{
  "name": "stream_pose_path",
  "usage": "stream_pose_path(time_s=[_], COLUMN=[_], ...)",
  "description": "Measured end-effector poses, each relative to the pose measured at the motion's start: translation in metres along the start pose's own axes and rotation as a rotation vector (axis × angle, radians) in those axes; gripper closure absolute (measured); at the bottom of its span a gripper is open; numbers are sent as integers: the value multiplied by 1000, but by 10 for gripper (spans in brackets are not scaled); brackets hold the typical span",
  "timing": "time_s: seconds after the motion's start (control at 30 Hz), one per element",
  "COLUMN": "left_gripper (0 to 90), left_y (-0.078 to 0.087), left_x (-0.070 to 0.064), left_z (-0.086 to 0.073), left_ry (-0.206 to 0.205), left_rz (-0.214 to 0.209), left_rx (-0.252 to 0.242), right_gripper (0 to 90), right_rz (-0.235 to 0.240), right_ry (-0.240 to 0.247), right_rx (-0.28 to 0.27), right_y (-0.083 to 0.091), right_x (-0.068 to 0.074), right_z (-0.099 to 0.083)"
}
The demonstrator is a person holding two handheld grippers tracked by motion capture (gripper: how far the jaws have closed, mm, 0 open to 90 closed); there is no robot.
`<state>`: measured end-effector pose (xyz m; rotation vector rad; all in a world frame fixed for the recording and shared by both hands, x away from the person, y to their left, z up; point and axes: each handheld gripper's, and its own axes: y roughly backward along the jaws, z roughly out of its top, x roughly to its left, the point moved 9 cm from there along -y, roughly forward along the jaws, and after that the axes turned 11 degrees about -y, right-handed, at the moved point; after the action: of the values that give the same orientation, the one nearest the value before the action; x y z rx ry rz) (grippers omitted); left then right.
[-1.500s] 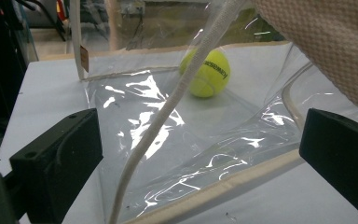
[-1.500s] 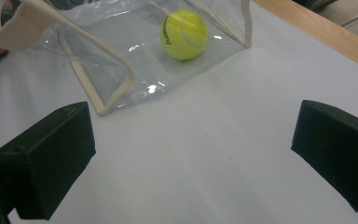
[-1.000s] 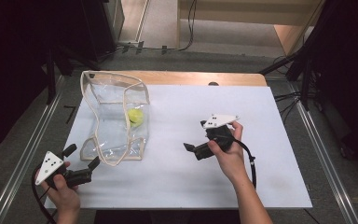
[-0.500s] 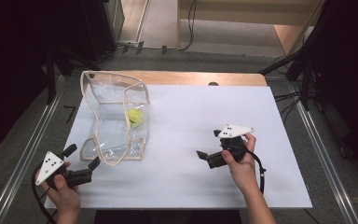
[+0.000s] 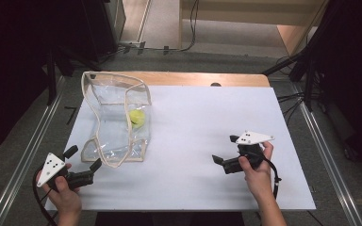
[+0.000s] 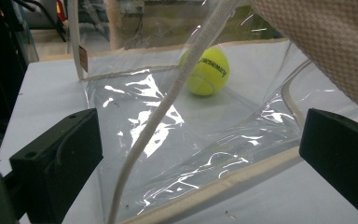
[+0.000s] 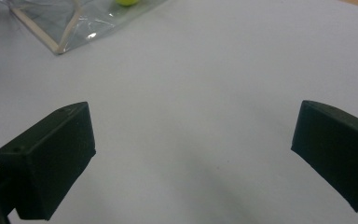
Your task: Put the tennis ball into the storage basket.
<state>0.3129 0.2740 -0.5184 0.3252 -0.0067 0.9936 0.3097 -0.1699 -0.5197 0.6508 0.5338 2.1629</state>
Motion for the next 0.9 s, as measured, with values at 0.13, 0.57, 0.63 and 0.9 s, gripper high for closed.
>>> stream_pose_path(time_s=[0.13,0.57,0.63,0.9], left_gripper=[0,0,0,0], left_y=[0,0,0,-1], left_x=[0,-1,-1,-1], left_z=[0,0,0,-1], left_ry=[-2,-9,-10,-11], left_rz=[1,0,1,1], left_rx=[1,6,5,9], right_gripper=[0,0,0,0], right_rz=[-8,-18,-22,-49], right_ry=[-16,-34,-44,-69], right_rx=[-13,-55,-64,-75], right_y=[7,33,36,49], right_x=[-8,-25,-29,-43], right_z=[-6,-20,-22,-33])
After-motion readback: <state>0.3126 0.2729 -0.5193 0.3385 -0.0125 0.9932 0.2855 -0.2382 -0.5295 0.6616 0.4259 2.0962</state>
